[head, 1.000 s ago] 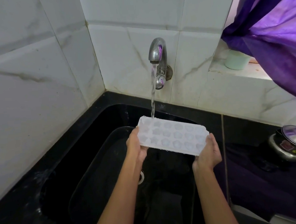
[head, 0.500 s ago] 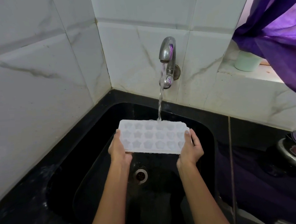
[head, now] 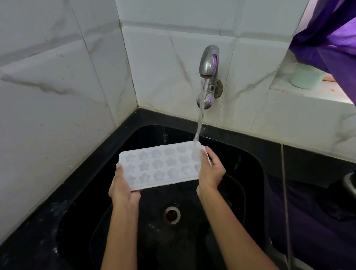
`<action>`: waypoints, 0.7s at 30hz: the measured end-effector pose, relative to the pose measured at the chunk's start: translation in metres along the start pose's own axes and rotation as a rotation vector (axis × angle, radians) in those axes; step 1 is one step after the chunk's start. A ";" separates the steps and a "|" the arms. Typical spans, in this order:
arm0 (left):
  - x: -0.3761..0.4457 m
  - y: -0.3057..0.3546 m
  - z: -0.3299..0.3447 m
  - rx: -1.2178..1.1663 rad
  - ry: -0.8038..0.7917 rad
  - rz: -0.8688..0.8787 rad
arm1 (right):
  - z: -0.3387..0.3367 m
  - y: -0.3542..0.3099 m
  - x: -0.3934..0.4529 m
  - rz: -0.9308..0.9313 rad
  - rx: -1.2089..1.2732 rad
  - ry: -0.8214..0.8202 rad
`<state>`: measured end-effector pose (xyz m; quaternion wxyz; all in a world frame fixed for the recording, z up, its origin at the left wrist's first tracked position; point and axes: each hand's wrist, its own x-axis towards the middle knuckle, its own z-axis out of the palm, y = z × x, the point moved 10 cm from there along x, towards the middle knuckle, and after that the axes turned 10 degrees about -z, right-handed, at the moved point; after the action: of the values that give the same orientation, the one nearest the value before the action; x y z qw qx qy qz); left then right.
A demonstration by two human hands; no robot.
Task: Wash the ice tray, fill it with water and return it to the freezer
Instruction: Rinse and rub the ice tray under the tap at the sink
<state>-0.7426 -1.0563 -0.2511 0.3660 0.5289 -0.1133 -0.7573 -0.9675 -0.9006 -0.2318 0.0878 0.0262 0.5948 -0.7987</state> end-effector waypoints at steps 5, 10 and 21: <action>0.000 0.002 0.013 -0.036 0.015 0.003 | 0.011 -0.017 0.021 -0.061 -0.220 -0.073; 0.001 -0.007 0.030 -0.028 0.002 -0.017 | 0.027 -0.065 0.044 -0.374 -0.928 -0.221; -0.005 -0.037 0.054 0.022 -0.024 -0.073 | 0.102 -0.106 0.087 -0.041 -0.365 -0.256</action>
<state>-0.8052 -1.0380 -0.2460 0.3308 0.5277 -0.1067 -0.7750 -1.0651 -0.9781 -0.1149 0.1496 -0.1039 0.7139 -0.6761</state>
